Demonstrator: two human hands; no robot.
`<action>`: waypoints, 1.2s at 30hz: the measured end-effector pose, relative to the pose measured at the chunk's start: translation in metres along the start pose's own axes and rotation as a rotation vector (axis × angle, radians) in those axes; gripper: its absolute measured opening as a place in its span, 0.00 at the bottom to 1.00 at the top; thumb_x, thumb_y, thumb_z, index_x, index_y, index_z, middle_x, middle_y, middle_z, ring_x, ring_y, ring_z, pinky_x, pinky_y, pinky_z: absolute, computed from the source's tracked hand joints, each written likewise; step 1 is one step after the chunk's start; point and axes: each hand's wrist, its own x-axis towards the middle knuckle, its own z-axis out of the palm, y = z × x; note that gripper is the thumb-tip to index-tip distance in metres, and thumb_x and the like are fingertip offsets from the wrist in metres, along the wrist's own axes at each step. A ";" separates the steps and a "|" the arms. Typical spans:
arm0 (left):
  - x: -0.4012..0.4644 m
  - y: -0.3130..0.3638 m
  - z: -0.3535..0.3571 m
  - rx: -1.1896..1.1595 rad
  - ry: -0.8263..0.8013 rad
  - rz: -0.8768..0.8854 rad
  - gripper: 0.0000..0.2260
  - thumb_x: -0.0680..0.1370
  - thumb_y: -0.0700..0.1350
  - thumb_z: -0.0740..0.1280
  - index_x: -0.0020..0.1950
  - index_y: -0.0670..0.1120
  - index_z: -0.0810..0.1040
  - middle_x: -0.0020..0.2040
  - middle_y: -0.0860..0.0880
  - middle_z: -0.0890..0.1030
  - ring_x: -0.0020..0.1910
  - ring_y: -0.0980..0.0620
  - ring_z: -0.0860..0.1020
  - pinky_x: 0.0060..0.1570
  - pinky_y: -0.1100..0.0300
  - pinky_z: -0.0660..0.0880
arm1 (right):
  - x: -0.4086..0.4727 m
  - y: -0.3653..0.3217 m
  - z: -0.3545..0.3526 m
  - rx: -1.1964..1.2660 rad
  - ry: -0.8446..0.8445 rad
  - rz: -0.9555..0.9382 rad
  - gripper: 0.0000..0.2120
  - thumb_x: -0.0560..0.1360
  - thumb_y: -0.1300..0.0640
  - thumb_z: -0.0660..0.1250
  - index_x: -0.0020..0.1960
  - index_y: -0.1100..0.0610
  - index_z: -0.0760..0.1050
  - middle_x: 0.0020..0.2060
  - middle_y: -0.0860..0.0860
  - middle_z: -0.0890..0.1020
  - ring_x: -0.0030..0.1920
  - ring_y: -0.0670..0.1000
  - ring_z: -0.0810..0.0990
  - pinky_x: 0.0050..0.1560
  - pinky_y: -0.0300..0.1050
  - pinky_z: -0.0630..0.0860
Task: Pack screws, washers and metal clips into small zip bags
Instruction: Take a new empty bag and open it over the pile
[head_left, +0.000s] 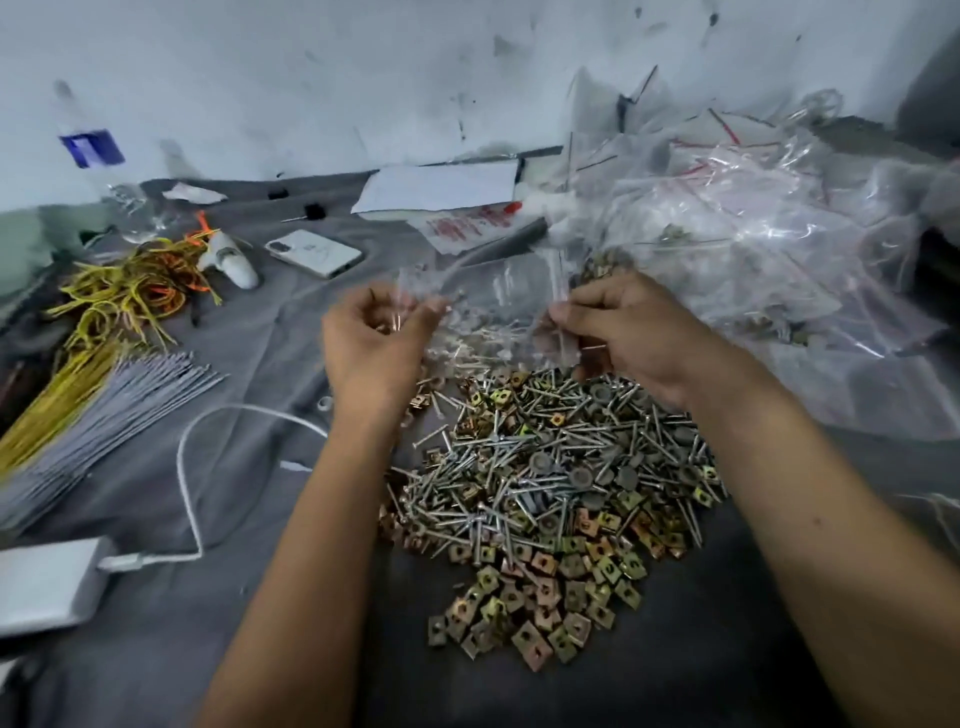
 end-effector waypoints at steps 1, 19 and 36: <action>0.002 -0.004 -0.006 0.027 0.044 0.008 0.11 0.74 0.43 0.80 0.46 0.42 0.80 0.40 0.39 0.83 0.34 0.46 0.81 0.32 0.43 0.81 | 0.003 0.000 0.006 -0.023 -0.042 0.002 0.07 0.79 0.60 0.68 0.48 0.60 0.84 0.43 0.57 0.88 0.39 0.51 0.85 0.33 0.42 0.81; -0.029 -0.008 0.024 0.024 -0.171 0.017 0.09 0.81 0.36 0.70 0.41 0.43 0.83 0.30 0.52 0.83 0.31 0.54 0.83 0.33 0.58 0.80 | 0.017 0.024 0.042 -0.526 0.120 -0.446 0.14 0.69 0.53 0.82 0.30 0.53 0.80 0.24 0.44 0.79 0.24 0.41 0.72 0.27 0.34 0.66; -0.033 -0.004 0.024 0.376 -0.074 0.270 0.11 0.73 0.45 0.68 0.30 0.50 0.72 0.26 0.54 0.74 0.28 0.58 0.71 0.29 0.68 0.63 | 0.009 0.016 0.049 -0.634 0.035 -0.581 0.04 0.77 0.65 0.71 0.47 0.62 0.85 0.38 0.51 0.85 0.39 0.49 0.82 0.41 0.48 0.78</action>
